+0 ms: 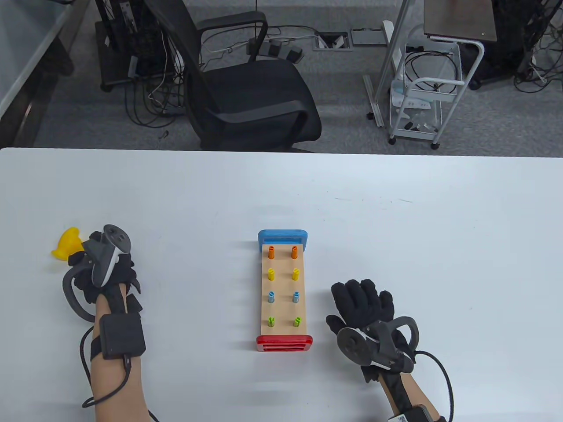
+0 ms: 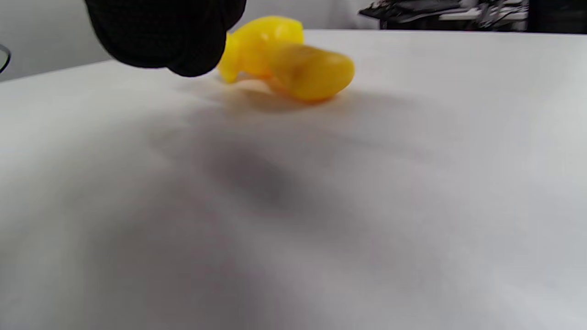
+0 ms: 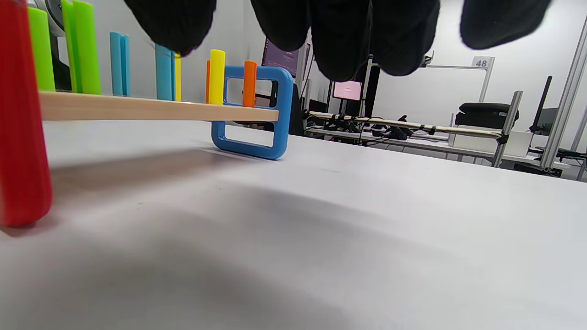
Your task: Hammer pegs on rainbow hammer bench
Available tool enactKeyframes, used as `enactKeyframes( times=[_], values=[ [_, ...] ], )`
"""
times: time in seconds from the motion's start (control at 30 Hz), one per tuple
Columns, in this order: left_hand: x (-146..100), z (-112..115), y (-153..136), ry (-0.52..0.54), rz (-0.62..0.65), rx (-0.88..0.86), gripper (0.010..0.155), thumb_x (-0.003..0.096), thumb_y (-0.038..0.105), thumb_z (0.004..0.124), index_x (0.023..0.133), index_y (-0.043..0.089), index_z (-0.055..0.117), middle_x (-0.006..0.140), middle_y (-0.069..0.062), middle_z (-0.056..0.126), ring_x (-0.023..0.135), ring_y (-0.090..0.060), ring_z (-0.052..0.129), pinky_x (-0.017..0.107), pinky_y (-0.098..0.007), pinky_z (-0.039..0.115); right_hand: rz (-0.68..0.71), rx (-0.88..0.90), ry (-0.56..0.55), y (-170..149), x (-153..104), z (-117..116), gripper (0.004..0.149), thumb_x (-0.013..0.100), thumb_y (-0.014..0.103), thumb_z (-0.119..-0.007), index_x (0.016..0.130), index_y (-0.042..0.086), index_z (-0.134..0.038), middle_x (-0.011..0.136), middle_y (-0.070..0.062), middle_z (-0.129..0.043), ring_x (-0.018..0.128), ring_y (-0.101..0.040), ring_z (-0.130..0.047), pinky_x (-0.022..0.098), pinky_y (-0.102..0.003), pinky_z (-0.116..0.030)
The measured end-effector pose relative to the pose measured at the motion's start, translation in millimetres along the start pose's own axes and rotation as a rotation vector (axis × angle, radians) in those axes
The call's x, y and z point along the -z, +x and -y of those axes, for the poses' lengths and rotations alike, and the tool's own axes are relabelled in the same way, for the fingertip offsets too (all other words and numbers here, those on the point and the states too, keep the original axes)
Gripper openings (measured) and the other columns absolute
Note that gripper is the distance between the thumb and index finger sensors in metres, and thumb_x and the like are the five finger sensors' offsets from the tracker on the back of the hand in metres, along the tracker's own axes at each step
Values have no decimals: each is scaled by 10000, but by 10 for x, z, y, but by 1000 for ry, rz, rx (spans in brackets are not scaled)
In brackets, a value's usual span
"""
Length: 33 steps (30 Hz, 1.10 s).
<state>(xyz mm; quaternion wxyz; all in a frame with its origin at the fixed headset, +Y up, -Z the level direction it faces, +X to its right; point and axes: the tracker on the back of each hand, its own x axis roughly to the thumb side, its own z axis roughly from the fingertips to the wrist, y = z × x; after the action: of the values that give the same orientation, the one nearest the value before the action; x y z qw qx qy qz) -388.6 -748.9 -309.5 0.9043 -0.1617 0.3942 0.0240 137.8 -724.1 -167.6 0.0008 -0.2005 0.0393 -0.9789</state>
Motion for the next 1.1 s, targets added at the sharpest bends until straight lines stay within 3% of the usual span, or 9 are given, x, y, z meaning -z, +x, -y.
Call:
enactKeyframes(
  times=[0.13,0.33,0.47,0.57,0.7,0.8,0.9,1.03,1.1],
  values=[
    [201,115,-20,-104,-71,-42,852,587,667,465,1241,254,107,1147,-544,472,901,-572,810,628,-597,764,-22,24,18,-59,13,-36,716,625,436,-607,1166,3,-428,1141,-341,-554,980,-614,-532,614,-809,-501],
    [312,185,38,-125,-70,49,838,571,683,435,1238,297,109,1201,-451,471,861,-579,755,621,-566,759,-35,40,41,-98,33,-97,715,626,432,-604,1166,0,-424,1140,-344,-552,977,-612,-537,614,-805,-506],
    [327,153,-11,-41,-69,-1,801,574,663,462,1228,206,397,1172,-402,562,846,-522,802,620,-556,773,-39,45,45,-103,33,-98,708,626,427,-603,1164,0,-430,1136,-344,-557,975,-611,-543,614,-802,-510],
    [307,142,-47,47,-69,-33,674,573,630,532,1107,225,601,1098,-380,687,814,-483,865,599,-528,814,-43,56,40,-110,32,-99,705,627,422,-603,1163,-2,-431,1135,-345,-557,974,-611,-543,613,-802,-510],
    [245,133,-39,169,-46,4,442,558,550,687,931,312,684,981,-298,862,685,-338,1021,515,-415,923,-43,53,37,-114,31,-108,703,627,421,-603,1163,-2,-432,1135,-344,-558,973,-611,-544,614,-801,-510],
    [167,107,8,220,-11,-18,400,542,482,779,887,327,648,932,-266,927,584,-259,1097,441,-349,984,-43,53,35,-119,29,-110,698,628,417,-602,1161,-1,-437,1134,-343,-561,973,-610,-546,614,-801,-511],
    [41,75,112,254,71,-45,525,529,398,843,913,300,499,932,-224,924,582,-244,1100,431,-340,1006,-42,56,34,-122,27,-114,695,628,415,-602,1161,0,-439,1134,-343,-563,973,-610,-547,614,-800,-512],
    [-208,33,279,207,235,-135,873,533,368,837,1096,23,266,998,-180,828,669,-266,1040,492,-394,976,-25,74,33,-103,30,-110,692,629,412,-602,1160,-1,-442,1133,-342,-567,973,-608,-550,615,-799,-514],
    [-328,32,351,190,294,-161,948,532,320,858,1126,0,192,1001,-122,792,666,-236,994,512,-430,944,-10,89,40,-78,37,-109,689,630,409,-601,1160,-1,-443,1132,-341,-569,972,-607,-554,617,-796,-513]
  ],
)
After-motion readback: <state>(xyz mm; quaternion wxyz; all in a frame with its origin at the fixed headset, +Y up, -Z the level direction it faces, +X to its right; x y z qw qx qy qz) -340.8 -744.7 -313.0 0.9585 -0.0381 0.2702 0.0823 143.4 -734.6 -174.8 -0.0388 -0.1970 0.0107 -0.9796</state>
